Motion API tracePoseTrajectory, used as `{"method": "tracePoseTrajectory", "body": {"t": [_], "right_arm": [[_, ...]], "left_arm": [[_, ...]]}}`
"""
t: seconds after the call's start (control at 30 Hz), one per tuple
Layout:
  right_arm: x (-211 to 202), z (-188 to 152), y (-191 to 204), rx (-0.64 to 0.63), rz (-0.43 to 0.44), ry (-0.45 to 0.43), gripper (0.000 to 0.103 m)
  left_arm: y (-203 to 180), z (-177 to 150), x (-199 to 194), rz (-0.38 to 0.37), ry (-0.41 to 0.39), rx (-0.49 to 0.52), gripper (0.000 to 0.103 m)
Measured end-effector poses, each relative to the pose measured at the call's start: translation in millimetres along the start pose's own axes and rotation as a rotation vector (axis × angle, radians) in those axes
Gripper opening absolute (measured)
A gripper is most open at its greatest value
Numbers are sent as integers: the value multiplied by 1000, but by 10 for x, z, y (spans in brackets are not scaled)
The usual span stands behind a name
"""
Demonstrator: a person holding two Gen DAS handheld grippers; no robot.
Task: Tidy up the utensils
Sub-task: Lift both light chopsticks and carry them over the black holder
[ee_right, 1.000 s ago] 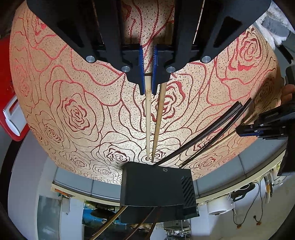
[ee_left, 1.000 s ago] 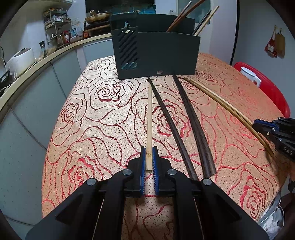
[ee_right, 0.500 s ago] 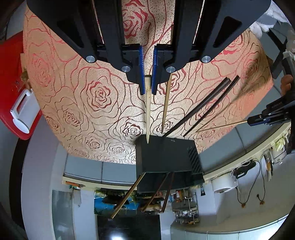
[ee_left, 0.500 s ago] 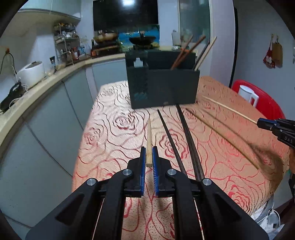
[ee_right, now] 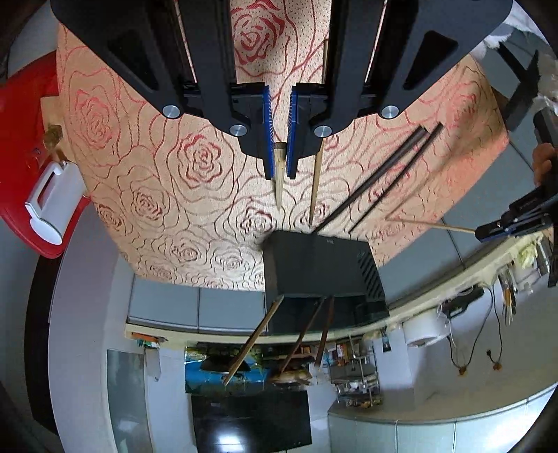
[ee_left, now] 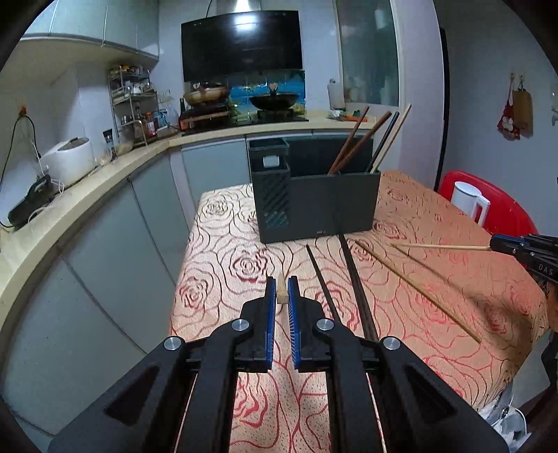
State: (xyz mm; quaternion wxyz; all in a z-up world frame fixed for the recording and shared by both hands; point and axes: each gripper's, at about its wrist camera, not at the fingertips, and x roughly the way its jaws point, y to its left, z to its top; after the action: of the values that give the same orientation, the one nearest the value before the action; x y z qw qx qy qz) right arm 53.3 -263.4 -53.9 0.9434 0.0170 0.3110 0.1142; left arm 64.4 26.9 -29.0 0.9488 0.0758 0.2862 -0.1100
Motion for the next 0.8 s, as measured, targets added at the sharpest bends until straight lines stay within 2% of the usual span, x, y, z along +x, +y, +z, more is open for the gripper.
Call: {"method": "tracePoseTrajectory", "body": {"t": [0.3, 0.8], "right_arm": [[-92, 345, -112, 55, 56, -71, 8], [-139, 1076, -162, 44, 98, -119, 8]], "left_arm": [[11, 281, -19, -2, -43, 18, 7], [139, 828, -3, -72, -48, -5, 7]]}}
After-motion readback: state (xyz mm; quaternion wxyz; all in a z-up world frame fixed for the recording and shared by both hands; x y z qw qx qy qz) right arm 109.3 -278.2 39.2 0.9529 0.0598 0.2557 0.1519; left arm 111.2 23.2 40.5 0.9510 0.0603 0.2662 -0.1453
